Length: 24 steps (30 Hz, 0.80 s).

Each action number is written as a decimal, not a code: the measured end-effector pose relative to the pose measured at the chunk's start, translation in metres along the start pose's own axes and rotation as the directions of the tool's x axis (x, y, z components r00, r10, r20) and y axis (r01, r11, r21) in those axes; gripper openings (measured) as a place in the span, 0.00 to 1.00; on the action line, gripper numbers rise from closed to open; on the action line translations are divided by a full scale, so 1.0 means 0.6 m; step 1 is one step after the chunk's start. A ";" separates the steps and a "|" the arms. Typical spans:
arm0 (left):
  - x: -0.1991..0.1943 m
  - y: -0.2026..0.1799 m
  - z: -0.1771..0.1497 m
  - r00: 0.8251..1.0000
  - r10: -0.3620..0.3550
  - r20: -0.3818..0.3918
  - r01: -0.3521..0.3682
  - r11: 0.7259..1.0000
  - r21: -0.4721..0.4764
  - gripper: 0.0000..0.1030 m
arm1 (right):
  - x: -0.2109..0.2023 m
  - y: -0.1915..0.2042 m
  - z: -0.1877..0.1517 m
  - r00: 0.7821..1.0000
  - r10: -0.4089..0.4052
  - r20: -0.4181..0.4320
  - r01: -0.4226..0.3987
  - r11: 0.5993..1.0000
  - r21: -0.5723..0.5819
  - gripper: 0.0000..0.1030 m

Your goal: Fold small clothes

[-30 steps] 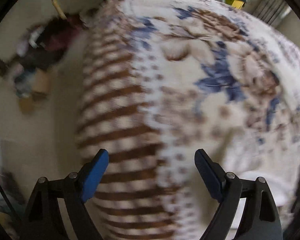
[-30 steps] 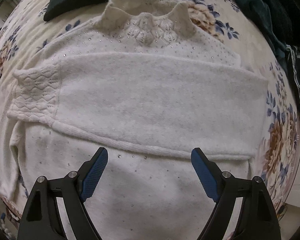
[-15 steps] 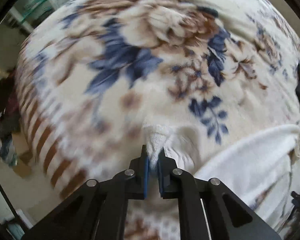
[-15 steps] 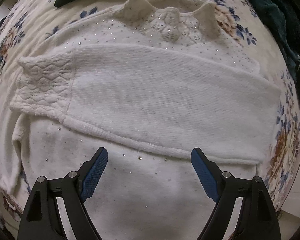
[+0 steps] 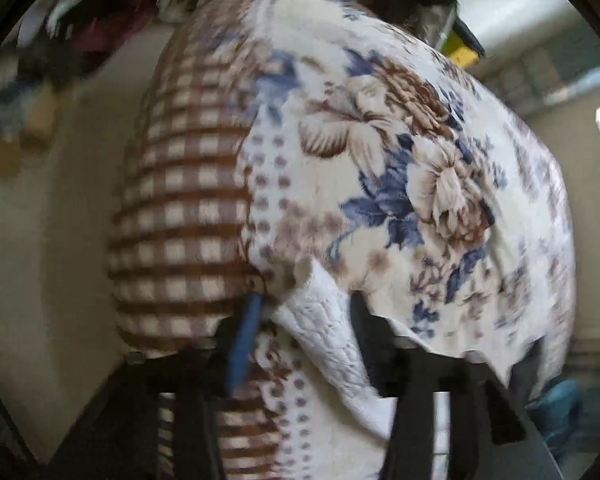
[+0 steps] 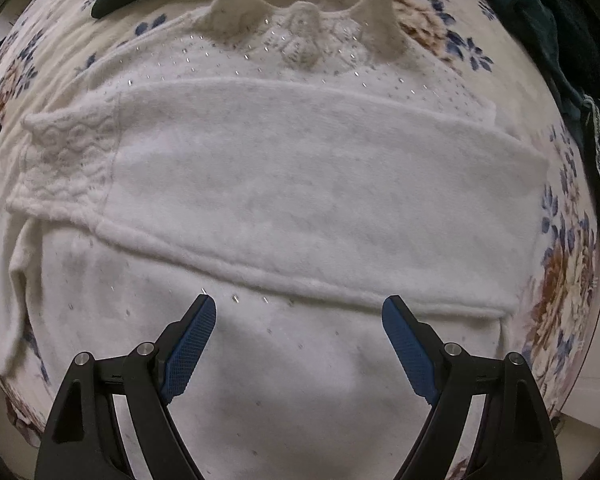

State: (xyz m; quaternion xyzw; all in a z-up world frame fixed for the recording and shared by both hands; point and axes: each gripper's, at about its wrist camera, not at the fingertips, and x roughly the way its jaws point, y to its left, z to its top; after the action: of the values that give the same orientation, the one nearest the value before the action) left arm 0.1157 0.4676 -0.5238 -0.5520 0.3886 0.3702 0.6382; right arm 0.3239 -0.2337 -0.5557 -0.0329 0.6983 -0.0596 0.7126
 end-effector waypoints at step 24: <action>-0.029 0.081 -0.017 0.950 -0.243 0.196 0.294 0.907 -0.301 0.40 | 0.011 -0.036 -0.052 1.000 -0.026 0.015 0.024 0.993 0.115 0.84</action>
State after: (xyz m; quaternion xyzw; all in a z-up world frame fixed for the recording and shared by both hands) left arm 0.0634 0.4627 -0.5291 -0.6678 0.1919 0.3794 0.6110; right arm 0.2918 -0.2547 -0.5604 -0.0011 0.6872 -0.1086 0.7183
